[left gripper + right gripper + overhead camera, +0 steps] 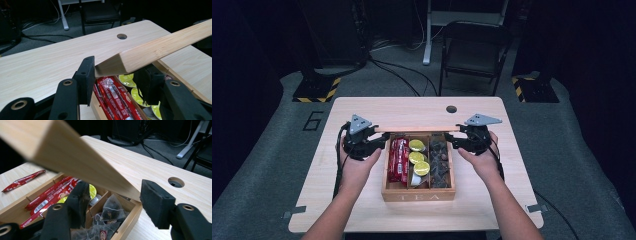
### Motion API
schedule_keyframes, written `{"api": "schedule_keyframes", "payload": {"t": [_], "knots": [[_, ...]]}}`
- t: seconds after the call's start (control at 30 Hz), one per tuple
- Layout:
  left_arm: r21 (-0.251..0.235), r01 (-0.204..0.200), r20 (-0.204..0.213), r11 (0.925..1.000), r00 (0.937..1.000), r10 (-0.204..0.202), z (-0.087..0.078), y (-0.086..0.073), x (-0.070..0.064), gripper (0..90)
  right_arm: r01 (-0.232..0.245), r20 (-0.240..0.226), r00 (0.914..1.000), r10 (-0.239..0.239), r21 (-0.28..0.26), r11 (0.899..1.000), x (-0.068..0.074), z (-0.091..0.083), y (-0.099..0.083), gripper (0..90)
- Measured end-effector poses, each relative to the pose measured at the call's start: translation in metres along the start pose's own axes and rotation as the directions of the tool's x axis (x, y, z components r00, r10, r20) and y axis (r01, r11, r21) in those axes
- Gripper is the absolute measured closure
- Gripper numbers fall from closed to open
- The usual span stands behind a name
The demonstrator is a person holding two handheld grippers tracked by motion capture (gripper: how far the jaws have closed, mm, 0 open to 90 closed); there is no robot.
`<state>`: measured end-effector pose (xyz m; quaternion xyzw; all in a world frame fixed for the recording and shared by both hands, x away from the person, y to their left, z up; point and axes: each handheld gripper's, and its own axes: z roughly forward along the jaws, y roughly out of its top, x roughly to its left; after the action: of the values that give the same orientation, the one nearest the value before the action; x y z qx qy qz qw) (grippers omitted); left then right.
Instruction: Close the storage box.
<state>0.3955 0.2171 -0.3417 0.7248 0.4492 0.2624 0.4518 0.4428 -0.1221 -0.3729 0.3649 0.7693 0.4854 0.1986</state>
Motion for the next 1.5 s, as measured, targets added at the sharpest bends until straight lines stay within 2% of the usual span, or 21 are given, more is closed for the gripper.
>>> {"api": "schedule_keyframes", "payload": {"t": [0.13,0.3,0.43,0.47,0.5,0.6,0.77,0.9,0.97,1.1,1.2,1.3,1.43,1.5], "knots": [[-0.001,0.017,-0.002,0.9999,0.9999,-0.017,0.001,0.001,0.0,52.1,0.005,0.022,0.9997,-0.005,-0.025,1.0,0.005,-0.001,0.0,35.6],[-0.005,0.021,0.014,0.9998,0.9997,-0.021,0.0,0.0,0.003,52.1,0.0,0.001,1.0,0.0,-0.015,1.0,0.012,-0.004,0.003,32.9],[0.003,0.019,0.031,0.9998,0.9993,-0.019,-0.001,0.0,0.004,52.4,0.014,0.034,0.9993,-0.014,-0.009,1.0,0.016,-0.009,0.006,40.9],[0.001,0.021,0.035,0.9998,0.9992,-0.021,-0.001,-0.001,0.005,52.3,0.029,0.047,0.9985,-0.028,-0.017,0.999,0.017,-0.011,0.007,43.2],[0.0,0.02,0.037,0.9998,0.9991,-0.02,-0.002,-0.002,0.004,52.3,0.065,0.063,0.996,-0.064,-0.025,0.998,0.02,-0.012,0.007,44.1],[-0.001,0.009,0.037,1.0,0.9993,-0.008,-0.003,-0.004,0.004,52.4,0.093,0.083,0.9924,-0.09,-0.032,0.995,0.025,-0.015,0.008,45.7],[-0.03,0.007,0.05,0.9995,0.9987,-0.005,-0.003,-0.009,0.005,52.9,0.084,0.088,0.9931,-0.077,-0.072,0.994,0.025,-0.026,0.006,56.3],[-0.029,-0.006,0.059,0.9996,0.9982,0.008,-0.003,-0.01,0.007,53.6,0.096,0.09,0.9918,-0.09,-0.061,0.994,0.027,-0.029,0.007,57.5],[-0.025,-0.019,0.062,0.9995,0.9979,0.021,-0.004,-0.01,0.008,54.7,0.087,0.1,0.9916,-0.081,-0.053,0.995,0.029,-0.029,0.008,57.7],[-0.029,-0.026,0.067,0.9993,0.9974,0.028,-0.005,-0.013,0.007,55.1,0.099,0.117,0.9887,-0.093,-0.045,0.994,0.032,-0.03,0.006,58.3],[-0.03,-0.038,0.068,0.9988,0.9969,0.04,-0.007,-0.017,0.006,55.0,0.125,0.116,0.9859,-0.121,-0.03,0.992,0.033,-0.032,0.004,58.3],[-0.027,-0.058,0.057,0.9979,0.9966,0.06,-0.008,-0.022,0.002,55.1,0.115,0.105,0.9881,-0.112,-0.022,0.993,0.035,-0.034,0.0,58.0],[-0.027,-0.072,0.056,0.9971,0.9958,0.073,-0.011,-0.032,-0.001,54.9,0.127,0.09,0.9883,-0.123,-0.04,0.991,0.037,-0.037,-0.01,57.5],[-0.034,-0.071,0.058,0.9969,0.9957,0.072,-0.012,-0.037,-0.003,54.8,0.131,0.068,0.9895,-0.127,-0.044,0.99,0.036,-0.038,-0.016,56.9]]}}
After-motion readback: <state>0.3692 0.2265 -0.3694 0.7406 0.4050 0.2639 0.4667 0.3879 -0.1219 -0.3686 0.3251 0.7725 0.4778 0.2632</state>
